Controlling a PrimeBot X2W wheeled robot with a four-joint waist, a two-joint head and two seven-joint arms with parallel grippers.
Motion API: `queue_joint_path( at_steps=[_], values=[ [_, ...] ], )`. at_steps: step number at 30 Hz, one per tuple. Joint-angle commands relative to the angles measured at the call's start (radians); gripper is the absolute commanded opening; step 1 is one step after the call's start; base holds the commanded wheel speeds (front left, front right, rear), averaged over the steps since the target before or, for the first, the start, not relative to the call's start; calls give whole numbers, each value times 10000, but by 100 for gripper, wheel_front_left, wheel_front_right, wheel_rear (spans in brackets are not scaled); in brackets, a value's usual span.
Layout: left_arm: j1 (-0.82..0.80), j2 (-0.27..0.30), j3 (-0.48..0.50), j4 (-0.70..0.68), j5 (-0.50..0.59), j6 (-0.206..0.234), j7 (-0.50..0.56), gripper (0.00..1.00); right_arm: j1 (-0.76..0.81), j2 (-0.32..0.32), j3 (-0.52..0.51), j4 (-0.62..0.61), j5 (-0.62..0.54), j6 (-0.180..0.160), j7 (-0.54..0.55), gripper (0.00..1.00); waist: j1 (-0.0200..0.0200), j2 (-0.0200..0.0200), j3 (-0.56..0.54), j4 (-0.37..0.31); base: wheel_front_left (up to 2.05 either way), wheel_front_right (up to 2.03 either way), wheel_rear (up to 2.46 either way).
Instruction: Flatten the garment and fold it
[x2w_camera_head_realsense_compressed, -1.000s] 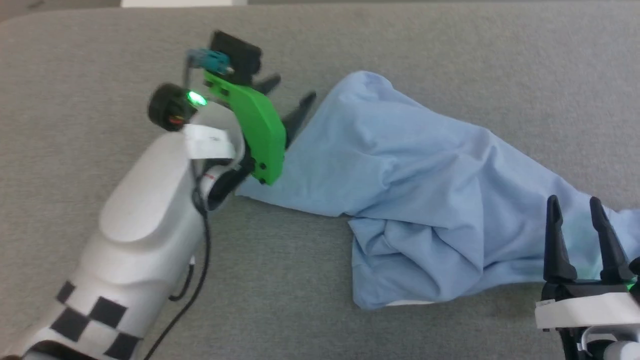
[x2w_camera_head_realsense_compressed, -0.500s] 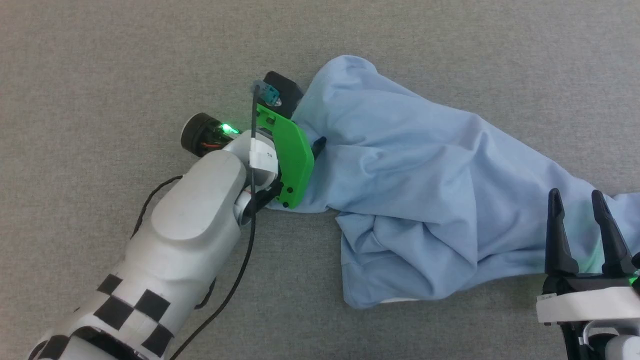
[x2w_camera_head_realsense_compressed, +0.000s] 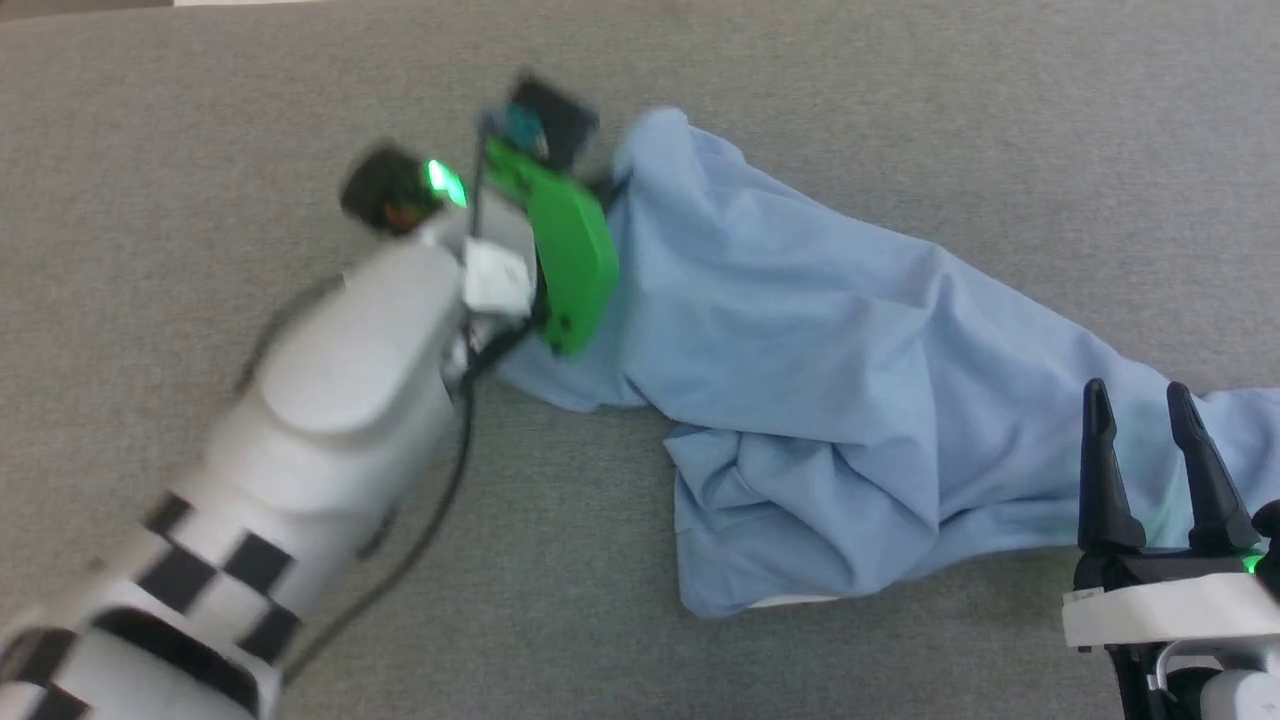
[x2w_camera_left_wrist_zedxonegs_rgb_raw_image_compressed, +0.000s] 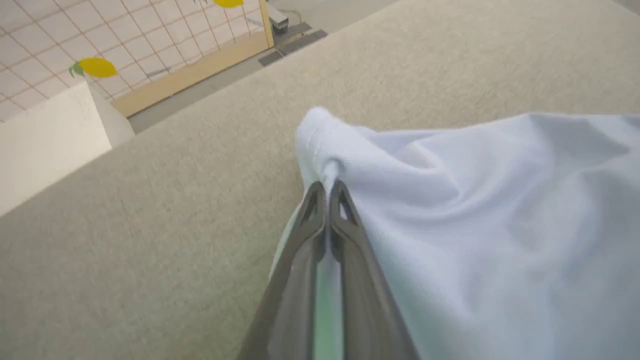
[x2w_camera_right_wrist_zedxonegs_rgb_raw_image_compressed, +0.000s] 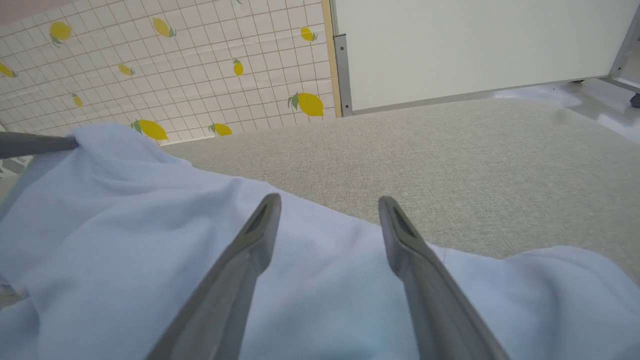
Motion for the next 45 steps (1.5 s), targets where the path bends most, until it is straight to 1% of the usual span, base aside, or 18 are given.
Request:
queue_joint_path(
  at_steps=[1,6,10,12,14,17,19,20,21,22,26,30,33,37,41,45],
  values=[
    [-628,250,96,-390,-227,-67,-124,0,-79,-5,37,78,127,-15,-107,100,-1,0,168,-254,0,0,0],
    [-1999,1162,262,-1460,-554,-70,207,0,-243,-5,189,321,408,-15,-294,100,-1,0,786,-837,0,0,0],
    [-2719,1696,379,-1733,-463,-71,254,0,-442,-5,335,577,634,-15,-433,100,-1,0,1308,-1254,0,0,0],
    [-3024,1929,510,-1685,-200,-29,-96,0,-610,-5,450,732,766,-15,-495,100,-1,0,1589,-1510,0,0,0],
    [-3315,2052,653,-1616,220,133,-826,0,-788,-5,562,845,884,-15,-532,100,-1,0,1883,-1748,0,0,0],
    [-3546,2061,744,-1361,790,392,-1963,0,-1023,-5,650,978,1024,-15,-558,100,-1,0,2220,-1972,0,0,0],
    [-3495,1961,701,-993,875,486,-2190,0,-1162,-5,663,972,1099,-15,-563,100,-1,0,2403,-2061,0,0,0],
    [-3446,1931,604,-784,915,465,-2189,13,-1221,-5,681,968,1134,-15,-564,100,-1,0,2496,-2099,0,0,0],
    [-3396,1888,551,-622,897,446,-2177,73,-1259,-5,694,972,1158,-15,-565,100,-1,0,2553,-2114,0,0,0],
    [-3383,1835,504,-451,882,431,-2157,100,-1298,-5,709,976,1181,-15,-565,100,-1,0,2621,-2120,0,0,0],
    [-3360,1643,399,-32,716,304,-2221,100,-1399,-5,711,986,1165,-15,-567,100,-1,0,2682,-1993,0,0,0],
    [-3309,1481,440,151,352,185,-2314,100,-1435,-5,580,962,977,-15,-567,100,-1,0,2418,-1657,0,0,0],
    [-3138,1426,592,11,-80,113,-2444,100,-1379,-5,459,941,799,-15,-567,100,-1,0,2010,-1358,0,0,0],
    [-2559,1631,788,-575,-456,87,-2891,100,-1191,-5,320,921,534,-15,-568,100,-1,0,1302,-944,0,0,0],
    [-1429,1979,1078,-1498,-672,463,-3645,100,-924,-5,264,788,202,-15,-568,100,-1,0,551,-579,0,0,0],
    [304,2380,1283,-2570,-785,1220,-4420,100,-585,-5,177,558,-42,-15,-468,100,-1,0,-198,-273,0,0,0]
  ],
)
